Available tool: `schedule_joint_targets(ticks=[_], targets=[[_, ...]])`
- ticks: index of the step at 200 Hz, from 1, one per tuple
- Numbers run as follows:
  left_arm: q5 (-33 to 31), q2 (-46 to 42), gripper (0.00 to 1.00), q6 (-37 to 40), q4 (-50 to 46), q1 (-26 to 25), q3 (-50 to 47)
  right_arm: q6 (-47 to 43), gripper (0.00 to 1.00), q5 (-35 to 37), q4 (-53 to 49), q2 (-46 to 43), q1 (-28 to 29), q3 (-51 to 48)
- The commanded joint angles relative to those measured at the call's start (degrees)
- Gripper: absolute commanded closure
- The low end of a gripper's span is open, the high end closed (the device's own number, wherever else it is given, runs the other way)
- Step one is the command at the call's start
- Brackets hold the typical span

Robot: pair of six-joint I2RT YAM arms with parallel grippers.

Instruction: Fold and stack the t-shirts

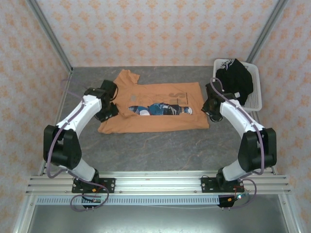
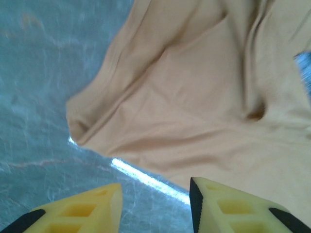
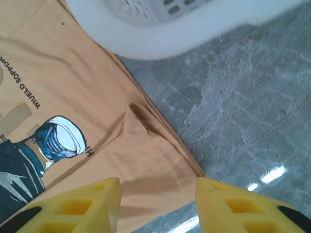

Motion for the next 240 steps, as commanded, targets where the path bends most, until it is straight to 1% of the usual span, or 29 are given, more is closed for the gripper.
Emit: schedule_joint_targets(ticks=[1, 18, 29, 48, 64, 80, 94, 111, 121, 136, 159, 174, 205, 217, 240], targets=[[3.0, -0.3, 0.60, -2.9, 3.6, 0.1, -2.0, -7.2, 0.60, 0.6, 4.4, 4.8, -0.6, 6.0], [2.8, 0.0, 0.60, -2.2, 3.3, 0.2, -1.1, -10.1, 0.60, -2.2, 5.0, 9.8, -0.6, 11.2], [2.7, 0.2, 0.60, -1.9, 3.2, 0.2, -0.4, -10.3, 0.60, -2.4, 4.0, 12.9, -0.5, 14.5], [2.5, 0.3, 0.60, -2.0, 3.2, 0.2, 0.1, -10.0, 0.62, 0.5, 0.6, 17.8, -0.9, 19.1], [2.7, 0.2, 0.60, -2.2, 3.2, 0.2, 0.6, -9.5, 0.64, 3.9, -2.4, 20.5, -2.4, 21.7], [2.8, -0.1, 0.61, -2.2, 2.7, 0.2, 1.0, -9.3, 0.65, 7.6, -4.9, 21.3, -5.1, 22.6], [2.8, -0.7, 0.64, -2.1, 2.2, 0.2, 0.7, -10.1, 0.65, 8.6, -4.8, 20.4, -7.2, 21.5], [3.3, -1.3, 0.67, -2.0, 1.9, 0.2, -0.2, -12.5, 0.64, 7.3, -3.7, 18.5, -8.3, 20.4], [3.3, -1.5, 0.68, -2.0, 1.8, 0.3, -1.1, -13.8, 0.63, 3.9, -2.6, 17.2, -8.2, 19.8], [3.3, -1.5, 0.71, -2.4, 1.8, 0.6, -3.1, -14.3, 0.60, -0.5, -2.1, 15.5, -7.0, 19.4], [4.9, -1.1, 0.79, -4.3, 2.6, 2.8, -6.9, -13.0, 0.60, -1.0, -3.0, 11.9, -3.2, 17.7], [6.0, -1.4, 0.84, -5.6, 4.4, 4.5, -9.5, -10.4, 0.63, -2.4, -1.9, 8.5, -1.0, 13.8], [6.8, -0.1, 0.84, -7.1, 7.0, 5.5, -10.4, -6.3, 0.68, -5.5, 2.0, 4.8, 4.0, 4.8], [6.8, 1.0, 0.84, -7.8, 7.9, 5.5, -10.1, -4.9, 0.72, -6.6, 3.6, 5.3, 5.4, 2.0], [6.4, 3.1, 0.84, -8.8, 9.0, 5.5, -9.0, -2.6, 0.75, -8.8, 6.1, 8.0, 5.8, -0.2]])
